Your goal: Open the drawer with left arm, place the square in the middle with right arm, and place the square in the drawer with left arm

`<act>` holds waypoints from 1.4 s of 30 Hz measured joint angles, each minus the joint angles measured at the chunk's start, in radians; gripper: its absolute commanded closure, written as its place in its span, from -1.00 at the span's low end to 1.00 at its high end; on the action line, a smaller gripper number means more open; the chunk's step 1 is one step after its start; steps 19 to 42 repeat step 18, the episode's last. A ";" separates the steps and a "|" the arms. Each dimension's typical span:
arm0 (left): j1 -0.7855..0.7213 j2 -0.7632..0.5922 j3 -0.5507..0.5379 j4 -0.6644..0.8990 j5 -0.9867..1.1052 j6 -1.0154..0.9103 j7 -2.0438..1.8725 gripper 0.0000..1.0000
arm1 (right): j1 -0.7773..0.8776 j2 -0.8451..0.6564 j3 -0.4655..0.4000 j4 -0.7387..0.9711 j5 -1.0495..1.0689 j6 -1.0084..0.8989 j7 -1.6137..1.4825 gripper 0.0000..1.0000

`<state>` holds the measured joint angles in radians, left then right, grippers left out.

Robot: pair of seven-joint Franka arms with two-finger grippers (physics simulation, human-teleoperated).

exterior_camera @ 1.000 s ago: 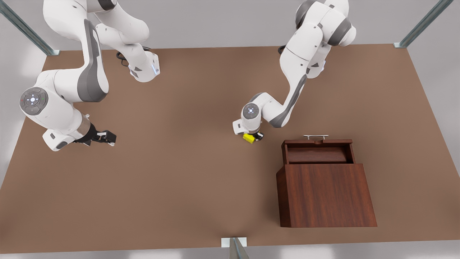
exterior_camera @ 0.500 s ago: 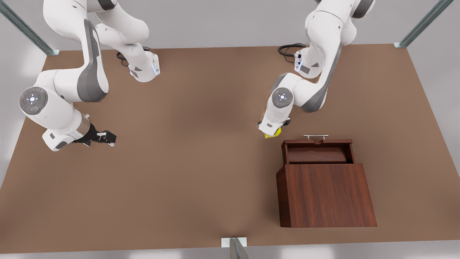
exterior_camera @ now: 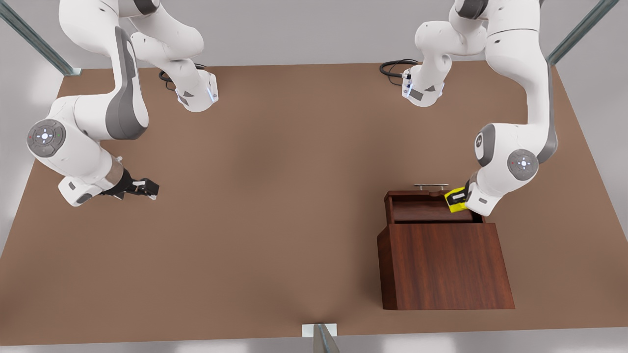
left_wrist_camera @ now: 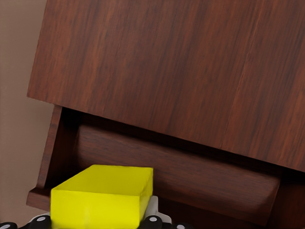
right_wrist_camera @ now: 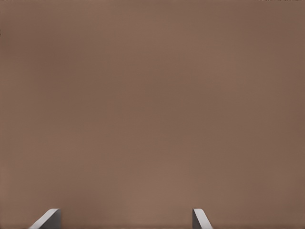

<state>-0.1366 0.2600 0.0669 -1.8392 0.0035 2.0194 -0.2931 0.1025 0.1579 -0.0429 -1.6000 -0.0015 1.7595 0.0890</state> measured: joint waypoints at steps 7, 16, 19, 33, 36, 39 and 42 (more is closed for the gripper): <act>0.008 0.048 0.001 0.000 0.008 0.032 0.051 -1.00 | -0.001 -0.001 0.000 0.002 0.002 -0.001 0.001 -1.00; -0.167 -0.067 -0.012 0.430 0.024 -0.634 0.257 -1.00 | -0.001 0.000 0.000 0.000 0.005 0.000 0.001 -1.00; -0.173 -0.056 -0.009 0.478 0.039 -0.675 0.252 -1.00 | -0.001 0.000 0.000 0.000 0.005 0.000 0.001 -1.00; -0.173 -0.056 -0.009 0.478 0.039 -0.675 0.252 -1.00 | -0.001 0.000 0.000 0.000 0.005 0.000 0.001 -1.00; -0.173 -0.056 -0.009 0.478 0.039 -0.675 0.252 -1.00 | -0.001 0.000 0.000 0.000 0.005 0.000 0.001 -1.00; -0.173 -0.056 -0.009 0.478 0.039 -0.675 0.252 -1.00 | -0.001 0.000 0.000 0.000 0.005 0.000 0.001 -1.00; -0.173 -0.056 -0.009 0.478 0.039 -0.675 0.252 -1.00 | -0.001 0.000 0.000 0.000 0.005 0.000 0.001 -1.00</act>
